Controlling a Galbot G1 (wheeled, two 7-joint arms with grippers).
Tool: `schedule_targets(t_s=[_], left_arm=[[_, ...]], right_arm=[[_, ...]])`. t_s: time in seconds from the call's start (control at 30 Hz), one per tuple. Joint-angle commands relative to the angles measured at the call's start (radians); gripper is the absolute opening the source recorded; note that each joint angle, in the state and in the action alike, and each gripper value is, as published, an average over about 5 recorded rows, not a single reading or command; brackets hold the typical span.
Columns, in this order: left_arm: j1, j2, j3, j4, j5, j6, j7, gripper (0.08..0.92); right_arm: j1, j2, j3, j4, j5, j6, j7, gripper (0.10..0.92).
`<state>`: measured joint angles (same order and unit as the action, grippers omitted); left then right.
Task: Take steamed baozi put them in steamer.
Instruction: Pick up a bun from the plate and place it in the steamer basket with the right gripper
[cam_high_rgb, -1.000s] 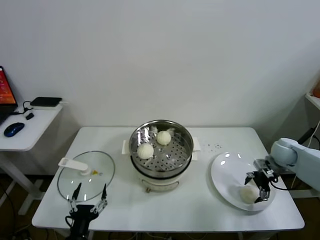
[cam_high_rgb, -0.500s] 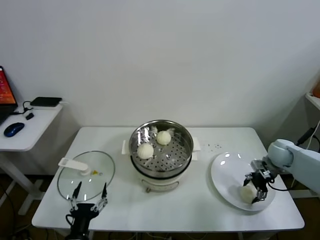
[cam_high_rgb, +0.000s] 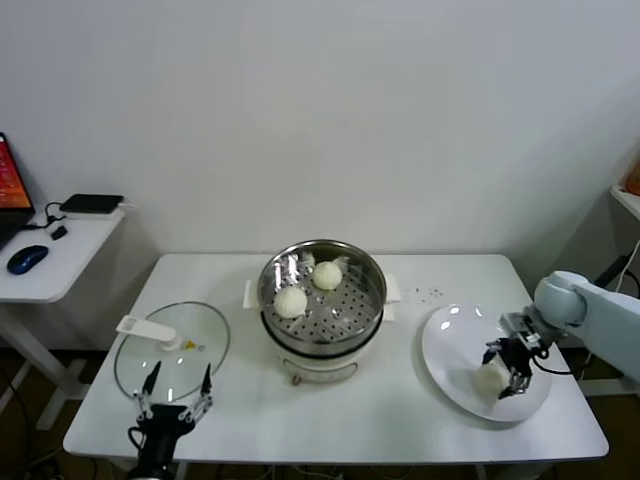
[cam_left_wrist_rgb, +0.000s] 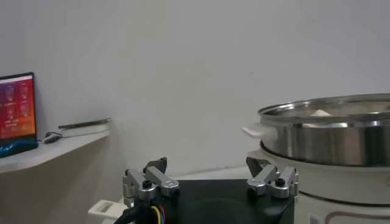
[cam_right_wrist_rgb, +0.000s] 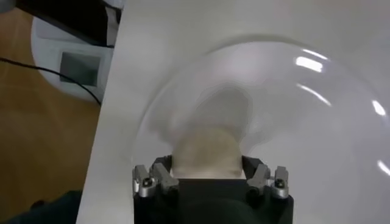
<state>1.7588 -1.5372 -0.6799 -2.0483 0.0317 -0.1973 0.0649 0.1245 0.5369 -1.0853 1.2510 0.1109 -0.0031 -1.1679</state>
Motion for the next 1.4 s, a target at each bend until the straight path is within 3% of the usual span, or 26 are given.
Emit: schedule_targets(t_s=[0.03,0.57,1.03,1.4], left_arm=[[-0.006,0.007,-0.002,-0.002,0.006,0.006,0.005,0.823],[-0.017,0.014,-0.001,-0.015,0.019,0.023,0.01,0.823],[-0.01,0.024,-0.004,-0.027,0.019,0.034,0.019,0.823],[-0.009,0.039,-0.013,-0.014,0.019,0.039,0.018,0.823]], right_arm=[[0.325,0.026,-0.184,0.051,0.043,0.067,-0.037,0.738],[0.788,0.265,-0.315,0.268,-0.026,0.343,-0.072,0.754],[0.647,0.521,-0.096,0.296,-0.361,0.478,-0.066,0.755],[0.443,0.674,-0.044,0.218,-0.46,0.471,-0.064,0.753]])
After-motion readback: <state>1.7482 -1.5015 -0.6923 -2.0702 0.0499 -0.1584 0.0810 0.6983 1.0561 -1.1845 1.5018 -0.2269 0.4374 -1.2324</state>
